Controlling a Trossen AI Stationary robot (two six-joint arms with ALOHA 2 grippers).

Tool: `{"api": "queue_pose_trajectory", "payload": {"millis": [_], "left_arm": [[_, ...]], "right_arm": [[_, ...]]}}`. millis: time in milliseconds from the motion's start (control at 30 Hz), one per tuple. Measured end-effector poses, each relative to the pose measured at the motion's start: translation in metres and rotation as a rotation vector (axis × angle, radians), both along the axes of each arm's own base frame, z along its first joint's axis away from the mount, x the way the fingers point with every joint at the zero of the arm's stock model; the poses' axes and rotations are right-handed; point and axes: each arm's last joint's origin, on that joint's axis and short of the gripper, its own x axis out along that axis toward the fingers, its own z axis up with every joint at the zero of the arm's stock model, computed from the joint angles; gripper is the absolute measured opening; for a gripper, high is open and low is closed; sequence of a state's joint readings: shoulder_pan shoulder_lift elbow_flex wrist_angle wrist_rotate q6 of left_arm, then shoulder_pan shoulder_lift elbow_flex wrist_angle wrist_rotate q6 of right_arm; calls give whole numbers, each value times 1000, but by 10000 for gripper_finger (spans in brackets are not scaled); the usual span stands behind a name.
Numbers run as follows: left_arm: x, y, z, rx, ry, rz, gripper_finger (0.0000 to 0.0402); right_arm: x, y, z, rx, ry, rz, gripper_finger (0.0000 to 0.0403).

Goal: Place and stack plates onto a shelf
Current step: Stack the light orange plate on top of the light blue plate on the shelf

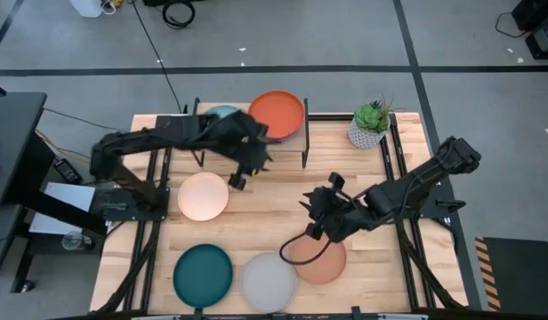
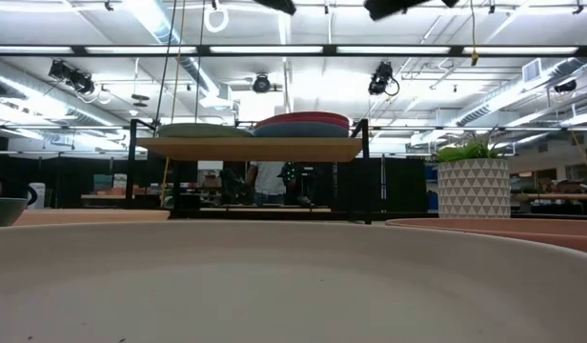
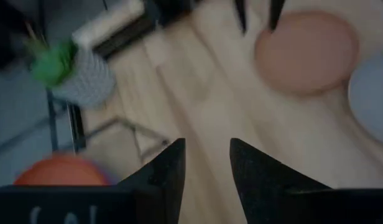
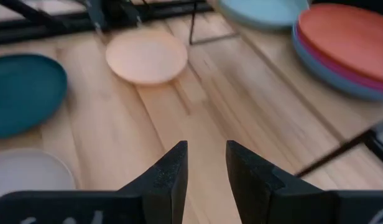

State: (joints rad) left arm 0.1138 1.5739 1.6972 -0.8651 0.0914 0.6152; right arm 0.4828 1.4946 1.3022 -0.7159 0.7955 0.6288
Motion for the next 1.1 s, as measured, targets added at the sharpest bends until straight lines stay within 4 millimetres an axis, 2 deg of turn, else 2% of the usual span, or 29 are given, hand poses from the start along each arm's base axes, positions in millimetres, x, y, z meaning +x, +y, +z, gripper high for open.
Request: {"api": "queue_pose_trajectory", "payload": {"millis": [133,233,433,600,733,967,1100], "left_arm": [[-23,-18,-22,-20,-101,-32,122],[-47,-27,-38,-51,-128,-25,119],[-91,-41,-56,-114,-143,81,118],[-116,-53,-66,-170,-150,111,118],[-125,-62,-72,-239,-137,149,118],[-134,-88,-106,-335,13,149,118],[-145,-102,-124,-369,125,162,118]], "right_arm": [[8,-21,12,14,-43,12,109],[21,-44,18,69,-74,44,104],[48,-74,7,150,-56,149,98],[58,-81,-3,100,-21,179,98],[60,-80,-4,52,-4,218,98],[59,-79,-7,5,42,255,98],[57,-79,-20,5,73,250,98]]}}
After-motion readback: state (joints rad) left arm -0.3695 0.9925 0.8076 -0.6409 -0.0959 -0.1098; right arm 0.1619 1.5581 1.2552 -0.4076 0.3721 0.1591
